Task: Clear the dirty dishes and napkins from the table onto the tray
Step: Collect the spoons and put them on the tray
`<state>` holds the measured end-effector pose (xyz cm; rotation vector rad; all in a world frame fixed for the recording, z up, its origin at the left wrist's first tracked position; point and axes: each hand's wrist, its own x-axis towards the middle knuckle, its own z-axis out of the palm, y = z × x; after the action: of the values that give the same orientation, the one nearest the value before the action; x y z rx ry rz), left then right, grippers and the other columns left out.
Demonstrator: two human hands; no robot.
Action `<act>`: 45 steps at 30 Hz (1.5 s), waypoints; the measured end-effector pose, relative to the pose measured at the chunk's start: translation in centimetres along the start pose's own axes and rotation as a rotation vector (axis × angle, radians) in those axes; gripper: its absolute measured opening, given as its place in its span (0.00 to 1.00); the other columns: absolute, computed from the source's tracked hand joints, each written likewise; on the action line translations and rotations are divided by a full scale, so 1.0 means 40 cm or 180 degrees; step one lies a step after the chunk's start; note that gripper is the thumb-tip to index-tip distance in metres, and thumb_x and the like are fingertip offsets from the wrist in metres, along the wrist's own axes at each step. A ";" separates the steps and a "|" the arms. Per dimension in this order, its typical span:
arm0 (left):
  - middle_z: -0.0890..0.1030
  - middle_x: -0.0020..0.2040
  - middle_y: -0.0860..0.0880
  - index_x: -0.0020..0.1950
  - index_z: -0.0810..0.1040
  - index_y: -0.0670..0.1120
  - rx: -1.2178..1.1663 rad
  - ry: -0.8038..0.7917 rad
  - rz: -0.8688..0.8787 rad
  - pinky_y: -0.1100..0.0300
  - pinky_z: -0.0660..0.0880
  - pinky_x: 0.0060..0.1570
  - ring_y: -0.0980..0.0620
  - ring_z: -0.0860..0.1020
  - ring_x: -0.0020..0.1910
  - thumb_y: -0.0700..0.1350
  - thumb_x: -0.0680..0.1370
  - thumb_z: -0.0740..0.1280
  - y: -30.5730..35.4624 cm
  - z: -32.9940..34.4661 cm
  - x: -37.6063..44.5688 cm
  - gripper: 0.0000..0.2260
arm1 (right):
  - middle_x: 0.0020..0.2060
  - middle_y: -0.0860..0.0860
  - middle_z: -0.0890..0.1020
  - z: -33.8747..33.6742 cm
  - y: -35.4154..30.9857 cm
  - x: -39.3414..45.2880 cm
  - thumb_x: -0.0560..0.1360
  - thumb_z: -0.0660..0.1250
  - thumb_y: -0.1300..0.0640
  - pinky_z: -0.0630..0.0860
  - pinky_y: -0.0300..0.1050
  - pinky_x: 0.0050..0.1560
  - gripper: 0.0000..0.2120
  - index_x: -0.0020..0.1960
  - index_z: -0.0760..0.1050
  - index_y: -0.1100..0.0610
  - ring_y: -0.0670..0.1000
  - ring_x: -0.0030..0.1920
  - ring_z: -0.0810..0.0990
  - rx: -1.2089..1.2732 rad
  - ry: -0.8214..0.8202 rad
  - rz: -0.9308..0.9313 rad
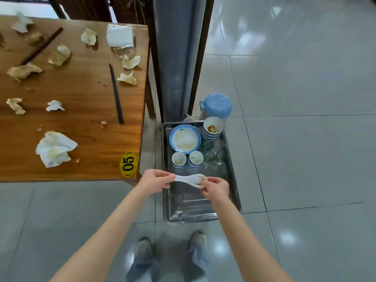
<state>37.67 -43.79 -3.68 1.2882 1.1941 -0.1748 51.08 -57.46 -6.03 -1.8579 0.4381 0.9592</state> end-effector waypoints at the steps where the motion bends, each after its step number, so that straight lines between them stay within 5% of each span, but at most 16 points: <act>1: 0.83 0.46 0.49 0.49 0.81 0.48 -0.0001 0.0049 -0.0018 0.60 0.76 0.45 0.54 0.82 0.45 0.50 0.72 0.73 -0.013 0.020 0.025 0.09 | 0.46 0.59 0.82 -0.002 0.008 0.035 0.70 0.71 0.68 0.79 0.44 0.40 0.07 0.46 0.77 0.61 0.55 0.45 0.82 -0.0137 0.0031 -0.0004; 8: 0.83 0.37 0.53 0.45 0.83 0.48 -0.0096 0.0483 -0.0268 0.67 0.72 0.32 0.58 0.81 0.34 0.50 0.71 0.74 -0.127 0.122 0.238 0.07 | 0.43 0.54 0.83 0.035 0.082 0.298 0.67 0.73 0.63 0.79 0.51 0.52 0.05 0.41 0.78 0.56 0.53 0.47 0.81 -0.0716 -0.0054 -0.0005; 14: 0.82 0.33 0.54 0.38 0.81 0.50 -0.0039 0.0712 -0.0312 0.70 0.69 0.26 0.60 0.80 0.28 0.48 0.71 0.74 -0.239 0.166 0.390 0.04 | 0.38 0.55 0.82 0.102 0.148 0.465 0.66 0.73 0.65 0.81 0.48 0.45 0.06 0.42 0.80 0.59 0.51 0.35 0.81 -0.0835 -0.0176 0.0144; 22: 0.82 0.35 0.53 0.40 0.80 0.50 0.0140 0.0991 -0.0146 0.62 0.78 0.39 0.56 0.82 0.32 0.50 0.70 0.74 -0.274 0.196 0.520 0.06 | 0.27 0.54 0.78 0.151 0.167 0.584 0.64 0.75 0.66 0.81 0.53 0.42 0.10 0.33 0.75 0.57 0.54 0.28 0.78 -0.0849 -0.0020 0.0155; 30: 0.84 0.45 0.47 0.50 0.82 0.45 0.0210 0.1351 -0.0337 0.55 0.77 0.53 0.48 0.82 0.45 0.50 0.72 0.72 -0.282 0.211 0.585 0.12 | 0.42 0.56 0.84 0.190 0.178 0.624 0.63 0.75 0.62 0.80 0.53 0.51 0.09 0.43 0.82 0.58 0.56 0.45 0.83 -0.0988 0.0026 -0.0006; 35: 0.84 0.42 0.47 0.49 0.83 0.46 0.0197 0.1446 -0.0272 0.60 0.75 0.50 0.50 0.82 0.44 0.50 0.72 0.72 -0.276 0.216 0.587 0.10 | 0.36 0.52 0.81 0.196 0.176 0.608 0.65 0.73 0.62 0.80 0.54 0.50 0.10 0.33 0.77 0.50 0.57 0.45 0.82 -0.1098 0.0004 -0.0105; 41: 0.83 0.38 0.51 0.46 0.84 0.48 0.0191 0.1497 -0.0171 0.64 0.73 0.44 0.53 0.82 0.40 0.50 0.71 0.72 -0.274 0.216 0.579 0.07 | 0.40 0.55 0.83 0.200 0.174 0.598 0.67 0.71 0.63 0.80 0.54 0.49 0.06 0.42 0.81 0.54 0.58 0.45 0.82 -0.1268 0.0058 -0.0144; 45: 0.84 0.39 0.51 0.46 0.84 0.47 0.0141 0.1532 -0.0117 0.60 0.77 0.49 0.52 0.82 0.41 0.48 0.71 0.73 -0.276 0.203 0.578 0.07 | 0.35 0.52 0.81 0.206 0.174 0.594 0.68 0.71 0.63 0.80 0.53 0.48 0.07 0.36 0.78 0.52 0.57 0.44 0.82 -0.1362 0.0079 -0.0217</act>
<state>45.02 -42.79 -29.51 1.3915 1.6290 0.0905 57.89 -51.03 -30.40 -2.2540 0.1897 1.0427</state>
